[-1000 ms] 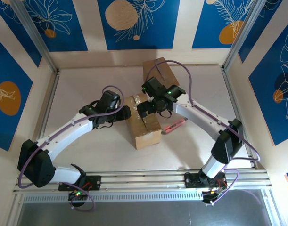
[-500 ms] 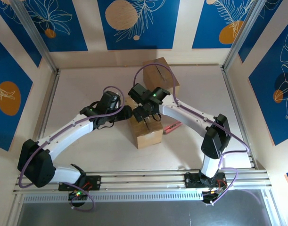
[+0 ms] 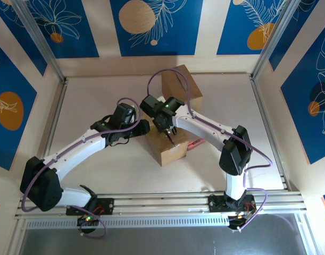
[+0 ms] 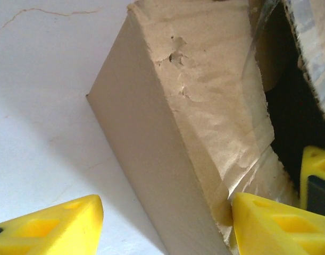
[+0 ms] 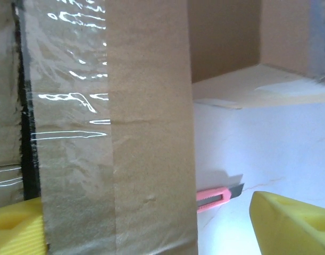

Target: Unpack the express box

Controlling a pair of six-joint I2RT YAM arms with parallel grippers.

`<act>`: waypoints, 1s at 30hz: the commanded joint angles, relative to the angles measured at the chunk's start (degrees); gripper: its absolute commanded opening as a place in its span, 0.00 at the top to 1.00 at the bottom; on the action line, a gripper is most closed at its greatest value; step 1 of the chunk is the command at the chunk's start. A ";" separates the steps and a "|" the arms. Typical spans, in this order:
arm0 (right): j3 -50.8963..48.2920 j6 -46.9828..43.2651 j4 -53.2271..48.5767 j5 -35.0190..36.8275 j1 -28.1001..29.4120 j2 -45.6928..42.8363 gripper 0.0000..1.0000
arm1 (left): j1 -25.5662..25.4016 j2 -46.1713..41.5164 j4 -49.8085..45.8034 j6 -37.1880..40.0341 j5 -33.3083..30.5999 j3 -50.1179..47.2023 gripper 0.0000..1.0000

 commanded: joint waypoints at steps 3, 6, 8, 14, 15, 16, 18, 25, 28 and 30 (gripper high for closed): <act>3.56 -1.04 -2.75 9.65 -0.50 -0.72 0.24 | 0.46 3.60 -8.20 0.75 -0.99 -3.13 0.36; 4.23 -1.96 -2.66 10.46 -0.89 -1.78 0.28 | 0.44 4.57 -8.42 0.88 -1.36 -3.57 0.36; 4.23 -2.49 -2.48 10.44 -1.35 -2.40 0.31 | 0.41 5.05 -8.47 1.03 -1.53 -3.96 0.36; 3.53 -3.92 -1.62 10.12 -3.42 -3.46 0.45 | 0.46 5.69 -9.28 1.46 -2.66 -4.72 0.36; 3.49 -4.19 -1.46 10.16 -3.79 -3.50 0.48 | 0.52 5.69 -9.58 1.44 -2.85 -4.76 0.36; 3.38 -4.57 -1.26 10.10 -4.14 -3.59 0.50 | 0.62 5.69 -9.72 1.57 -3.03 -4.83 0.36; 3.18 -5.26 -0.69 10.16 -4.86 -3.84 0.55 | 0.63 5.65 -10.00 1.71 -3.30 -5.00 0.36; 2.99 -7.44 0.84 9.05 -7.40 -5.12 0.64 | 1.08 4.84 -10.45 1.83 -3.67 -5.81 0.36; 2.78 -7.49 1.29 5.79 -8.14 -5.68 0.67 | 1.17 4.55 -10.53 1.83 -3.65 -5.84 0.36; 2.36 -7.16 1.21 2.54 -8.32 -5.88 0.68 | 1.17 4.38 -10.58 2.02 -3.70 -5.73 0.36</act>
